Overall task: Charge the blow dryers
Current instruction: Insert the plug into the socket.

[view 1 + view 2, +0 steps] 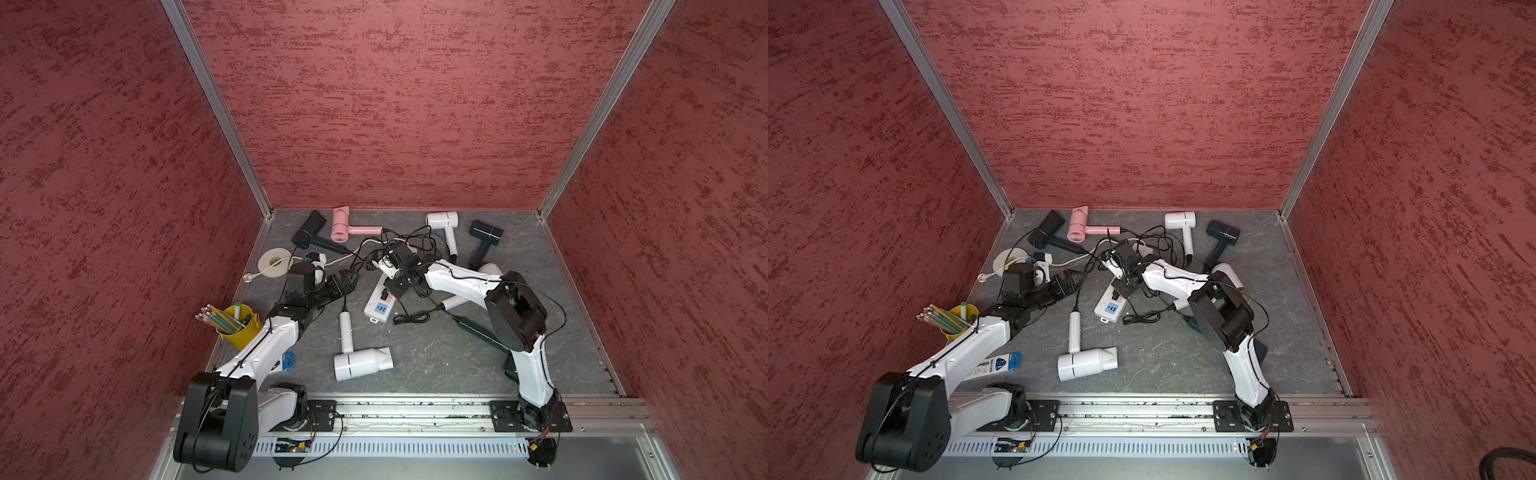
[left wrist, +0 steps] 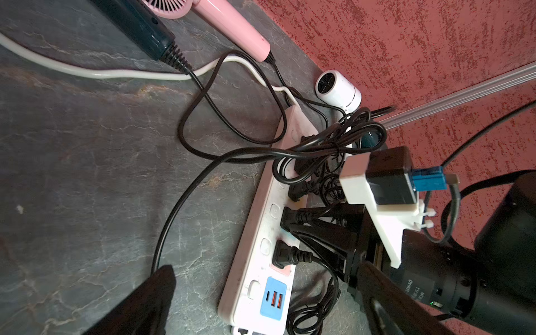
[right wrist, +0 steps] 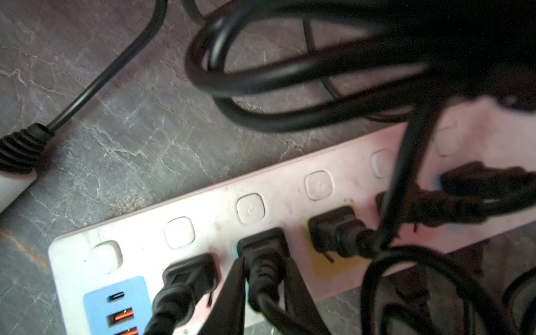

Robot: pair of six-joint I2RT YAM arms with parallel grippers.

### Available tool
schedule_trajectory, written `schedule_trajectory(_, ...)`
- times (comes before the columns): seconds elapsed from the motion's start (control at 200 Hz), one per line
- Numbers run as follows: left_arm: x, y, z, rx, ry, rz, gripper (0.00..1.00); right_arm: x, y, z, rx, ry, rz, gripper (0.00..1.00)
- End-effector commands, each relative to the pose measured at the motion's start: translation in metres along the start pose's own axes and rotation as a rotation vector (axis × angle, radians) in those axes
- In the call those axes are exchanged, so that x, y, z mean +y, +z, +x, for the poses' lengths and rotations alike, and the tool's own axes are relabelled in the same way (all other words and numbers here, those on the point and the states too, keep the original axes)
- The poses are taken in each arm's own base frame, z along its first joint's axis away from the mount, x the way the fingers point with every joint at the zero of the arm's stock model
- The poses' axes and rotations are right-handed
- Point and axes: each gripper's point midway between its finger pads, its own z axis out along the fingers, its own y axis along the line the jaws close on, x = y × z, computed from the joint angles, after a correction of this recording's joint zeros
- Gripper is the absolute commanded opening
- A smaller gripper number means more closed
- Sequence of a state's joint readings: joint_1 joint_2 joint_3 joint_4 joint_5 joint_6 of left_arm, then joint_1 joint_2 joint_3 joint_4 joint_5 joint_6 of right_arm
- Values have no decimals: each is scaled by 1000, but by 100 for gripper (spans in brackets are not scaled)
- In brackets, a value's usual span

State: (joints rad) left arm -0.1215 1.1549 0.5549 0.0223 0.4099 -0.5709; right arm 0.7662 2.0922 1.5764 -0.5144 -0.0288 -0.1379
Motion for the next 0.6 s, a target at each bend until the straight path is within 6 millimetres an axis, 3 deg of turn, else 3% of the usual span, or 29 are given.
schedule_trajectory(0.0, -1, -4, -4, -27, 23, 8, 100, 1, -11, 0, 14, 29, 22, 23)
schedule_trajectory(0.331, -4, -8, -5, -39, 29, 14, 100, -1, -42, -27, -93, 81, 34, 35)
schedule_trajectory(0.596, -5, -16, -6, -63, 48, 0, 100, -4, -91, -55, -260, 130, 39, 48)
